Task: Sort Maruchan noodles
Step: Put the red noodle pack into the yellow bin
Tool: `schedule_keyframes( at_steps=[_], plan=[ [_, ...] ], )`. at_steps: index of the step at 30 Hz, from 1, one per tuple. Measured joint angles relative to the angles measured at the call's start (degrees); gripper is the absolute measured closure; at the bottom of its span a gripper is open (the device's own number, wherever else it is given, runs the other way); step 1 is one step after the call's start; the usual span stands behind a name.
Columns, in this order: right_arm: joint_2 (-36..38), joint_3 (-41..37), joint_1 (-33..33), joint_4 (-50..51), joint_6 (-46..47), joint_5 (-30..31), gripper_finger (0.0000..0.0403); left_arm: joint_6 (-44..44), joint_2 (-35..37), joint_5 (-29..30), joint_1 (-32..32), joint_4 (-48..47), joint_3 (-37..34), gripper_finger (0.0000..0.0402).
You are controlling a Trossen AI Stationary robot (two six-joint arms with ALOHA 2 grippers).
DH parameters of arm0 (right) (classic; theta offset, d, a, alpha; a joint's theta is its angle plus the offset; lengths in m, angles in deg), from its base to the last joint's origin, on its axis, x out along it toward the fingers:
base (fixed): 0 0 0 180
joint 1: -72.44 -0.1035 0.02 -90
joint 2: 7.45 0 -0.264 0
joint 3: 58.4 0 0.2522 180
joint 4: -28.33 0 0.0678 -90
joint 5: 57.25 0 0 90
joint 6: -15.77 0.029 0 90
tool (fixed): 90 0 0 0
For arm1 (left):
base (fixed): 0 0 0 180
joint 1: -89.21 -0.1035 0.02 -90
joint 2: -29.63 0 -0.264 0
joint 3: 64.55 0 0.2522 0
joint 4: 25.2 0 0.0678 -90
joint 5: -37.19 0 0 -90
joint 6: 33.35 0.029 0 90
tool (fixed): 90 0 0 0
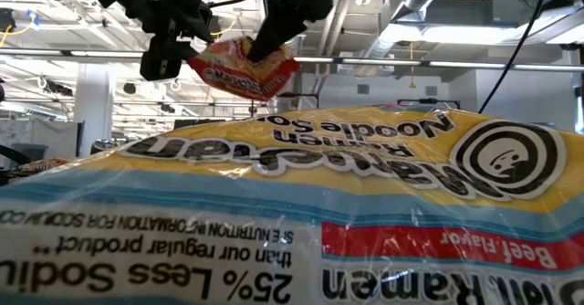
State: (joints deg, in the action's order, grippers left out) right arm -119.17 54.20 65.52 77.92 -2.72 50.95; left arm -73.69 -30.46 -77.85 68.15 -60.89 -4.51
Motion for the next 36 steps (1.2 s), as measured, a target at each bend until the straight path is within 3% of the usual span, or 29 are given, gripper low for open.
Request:
schedule_keyframes(
  at_steps=[21,36],
  plan=[
    [0.0,0.0,1.72,-8.2,-2.91,-0.1,0.0394,0.48,0.0,-2.91,0.0,3.56,0.0,0.0264],
    [0.0,2.86,-1.11,-4.76,-3.01,-0.07,0.0394,1.56,-0.02,-6.68,0.02,1.86,0.0,0.0264]
  ],
)
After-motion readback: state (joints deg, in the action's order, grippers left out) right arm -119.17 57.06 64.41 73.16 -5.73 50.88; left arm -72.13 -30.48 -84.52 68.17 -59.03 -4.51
